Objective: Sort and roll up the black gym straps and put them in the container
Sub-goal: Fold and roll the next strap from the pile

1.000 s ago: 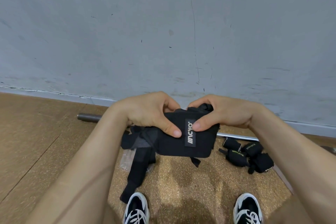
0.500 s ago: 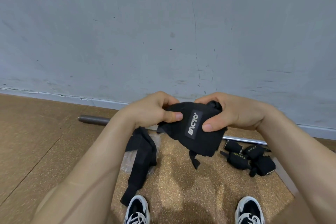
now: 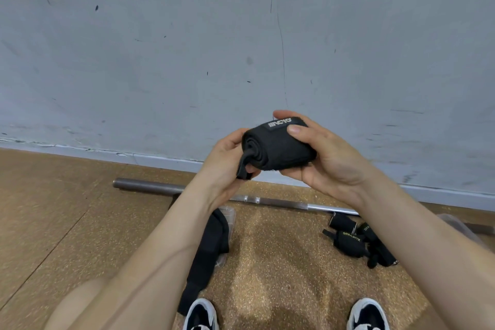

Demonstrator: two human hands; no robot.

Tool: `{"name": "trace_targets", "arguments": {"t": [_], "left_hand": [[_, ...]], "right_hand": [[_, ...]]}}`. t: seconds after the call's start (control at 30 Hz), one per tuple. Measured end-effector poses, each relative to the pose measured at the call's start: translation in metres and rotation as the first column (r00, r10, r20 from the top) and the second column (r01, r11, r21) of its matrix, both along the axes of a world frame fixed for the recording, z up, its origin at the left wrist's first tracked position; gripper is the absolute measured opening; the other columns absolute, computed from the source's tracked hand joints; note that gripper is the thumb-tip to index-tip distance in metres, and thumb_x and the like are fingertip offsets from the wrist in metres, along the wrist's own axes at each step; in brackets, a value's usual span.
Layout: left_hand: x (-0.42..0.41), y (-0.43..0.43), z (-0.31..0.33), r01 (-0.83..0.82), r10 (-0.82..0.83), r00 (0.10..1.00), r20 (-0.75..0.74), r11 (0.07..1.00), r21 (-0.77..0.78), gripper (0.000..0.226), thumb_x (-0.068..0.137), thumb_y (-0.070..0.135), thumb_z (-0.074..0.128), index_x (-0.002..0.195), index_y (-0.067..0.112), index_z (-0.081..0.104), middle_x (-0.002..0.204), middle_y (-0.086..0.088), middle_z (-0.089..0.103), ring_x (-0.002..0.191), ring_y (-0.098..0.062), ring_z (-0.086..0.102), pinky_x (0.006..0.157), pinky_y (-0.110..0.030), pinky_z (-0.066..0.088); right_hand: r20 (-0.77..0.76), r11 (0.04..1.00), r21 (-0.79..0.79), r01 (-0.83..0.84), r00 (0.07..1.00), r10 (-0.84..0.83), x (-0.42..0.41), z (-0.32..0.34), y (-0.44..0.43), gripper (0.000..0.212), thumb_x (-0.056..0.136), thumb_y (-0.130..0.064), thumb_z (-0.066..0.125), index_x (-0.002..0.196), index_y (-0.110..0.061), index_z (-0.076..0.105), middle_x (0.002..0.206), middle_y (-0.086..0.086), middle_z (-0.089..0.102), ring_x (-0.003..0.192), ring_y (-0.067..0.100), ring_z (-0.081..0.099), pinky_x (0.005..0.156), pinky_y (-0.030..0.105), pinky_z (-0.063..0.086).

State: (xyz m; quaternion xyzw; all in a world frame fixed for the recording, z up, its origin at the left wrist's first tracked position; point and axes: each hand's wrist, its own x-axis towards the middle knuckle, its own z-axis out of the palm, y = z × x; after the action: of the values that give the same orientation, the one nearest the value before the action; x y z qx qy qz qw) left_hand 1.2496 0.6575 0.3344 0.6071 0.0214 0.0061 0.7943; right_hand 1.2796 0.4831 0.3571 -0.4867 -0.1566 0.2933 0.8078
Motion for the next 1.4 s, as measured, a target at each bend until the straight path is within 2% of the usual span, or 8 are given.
{"name": "trace_targets", "arguments": {"t": [0.2, 0.4, 0.67, 0.87, 0.97, 1.13, 1.27, 1.4], "left_hand": [[-0.003, 0.011, 0.001, 0.16, -0.173, 0.983, 0.055, 0.968, 0.192, 0.024, 0.068, 0.0, 0.053, 0.082, 0.016, 0.063, 0.077, -0.003, 0.044, 0.068, -0.013, 0.038, 0.065, -0.028, 0.03], [-0.007, 0.002, 0.008, 0.04, -0.094, 0.99, 0.103, 0.901, 0.433, 0.008, 0.094, 0.019, 0.063, 0.086, 0.02, 0.063, 0.053, 0.023, 0.052, 0.053, 0.006, 0.049, 0.057, -0.009, 0.037], [-0.006, 0.006, 0.009, -0.029, 0.008, 0.999, 0.047, 0.892, 0.451, 0.038, 0.102, 0.027, 0.048, 0.072, 0.011, 0.066, 0.046, 0.019, 0.041, 0.043, 0.002, 0.041, 0.054, -0.007, 0.036], [-0.004, -0.001, 0.006, 0.014, -0.008, 1.0, -0.014, 0.839, 0.544, 0.032, 0.1, 0.024, 0.055, 0.07, 0.017, 0.063, 0.05, 0.02, 0.059, 0.052, 0.007, 0.056, 0.065, -0.009, 0.042], [-0.003, -0.008, -0.002, 0.018, 0.016, 0.998, -0.057, 0.834, 0.551, 0.042, 0.102, 0.027, 0.051, 0.062, 0.015, 0.053, 0.044, 0.018, 0.046, 0.041, 0.004, 0.044, 0.053, -0.011, 0.036], [0.003, -0.009, -0.004, -0.111, 0.133, 0.991, 0.006, 0.797, 0.594, 0.025, 0.101, 0.032, 0.054, 0.094, 0.019, 0.074, 0.086, 0.008, 0.075, 0.084, -0.005, 0.068, 0.076, -0.021, 0.049], [0.003, -0.016, 0.003, -0.256, 0.245, 0.964, 0.102, 0.757, 0.601, 0.022, 0.1, 0.03, 0.057, 0.089, 0.02, 0.073, 0.067, 0.017, 0.067, 0.061, 0.007, 0.059, 0.057, -0.01, 0.041], [0.002, -0.009, 0.004, -0.16, 0.216, 0.976, 0.003, 0.711, 0.685, 0.039, 0.102, 0.027, 0.052, 0.067, 0.013, 0.06, 0.06, 0.005, 0.05, 0.056, -0.012, 0.045, 0.057, -0.027, 0.032]], "right_hand": [[-0.201, 0.988, 0.091, 0.128, 0.974, -0.108, 0.0, 0.003, 0.004, 0.034, 0.076, -0.025, 0.067, 0.106, -0.009, 0.065, 0.091, 0.013, 0.071, 0.075, 0.025, 0.069, 0.061, 0.027, 0.059], [-0.313, 0.98, 0.162, 0.118, 0.948, -0.062, 0.0, -0.003, 0.009, 0.046, 0.081, -0.035, 0.068, 0.117, -0.007, 0.064, 0.109, 0.017, 0.07, 0.086, 0.027, 0.071, 0.064, 0.027, 0.059], [0.137, 0.933, -0.329, 0.144, 0.985, -0.104, 0.009, -0.005, -0.005, 0.052, 0.07, -0.05, 0.07, 0.105, -0.012, 0.063, 0.088, 0.003, 0.072, 0.085, 0.019, 0.067, 0.064, 0.028, 0.054], [0.485, 0.771, -0.586, 0.25, 0.87, 0.087, 0.007, 0.003, -0.009, 0.056, 0.067, -0.05, 0.081, 0.115, -0.024, 0.067, 0.1, -0.003, 0.076, 0.093, 0.013, 0.072, 0.087, 0.035, 0.057], [0.524, 0.711, -0.619, 0.334, 0.85, 0.056, 0.006, -0.006, -0.001, 0.048, 0.075, -0.038, 0.084, 0.116, -0.023, 0.063, 0.102, -0.004, 0.072, 0.093, 0.013, 0.07, 0.081, 0.033, 0.057], [0.33, 0.832, -0.458, 0.312, 0.929, -0.166, 0.015, -0.003, -0.002, 0.02, 0.085, -0.014, 0.072, 0.104, -0.009, 0.069, 0.092, 0.01, 0.074, 0.084, 0.022, 0.073, 0.069, 0.032, 0.059], [0.256, 0.868, -0.399, 0.296, 0.945, -0.205, 0.021, -0.001, -0.004, 0.011, 0.088, -0.012, 0.069, 0.098, -0.009, 0.068, 0.077, 0.002, 0.071, 0.07, 0.014, 0.07, 0.06, 0.027, 0.054], [0.27, 0.84, -0.426, 0.335, 0.934, -0.236, 0.027, -0.001, -0.011, 0.016, 0.086, -0.014, 0.071, 0.101, -0.008, 0.069, 0.082, 0.002, 0.07, 0.072, 0.014, 0.069, 0.063, 0.029, 0.055]]}}
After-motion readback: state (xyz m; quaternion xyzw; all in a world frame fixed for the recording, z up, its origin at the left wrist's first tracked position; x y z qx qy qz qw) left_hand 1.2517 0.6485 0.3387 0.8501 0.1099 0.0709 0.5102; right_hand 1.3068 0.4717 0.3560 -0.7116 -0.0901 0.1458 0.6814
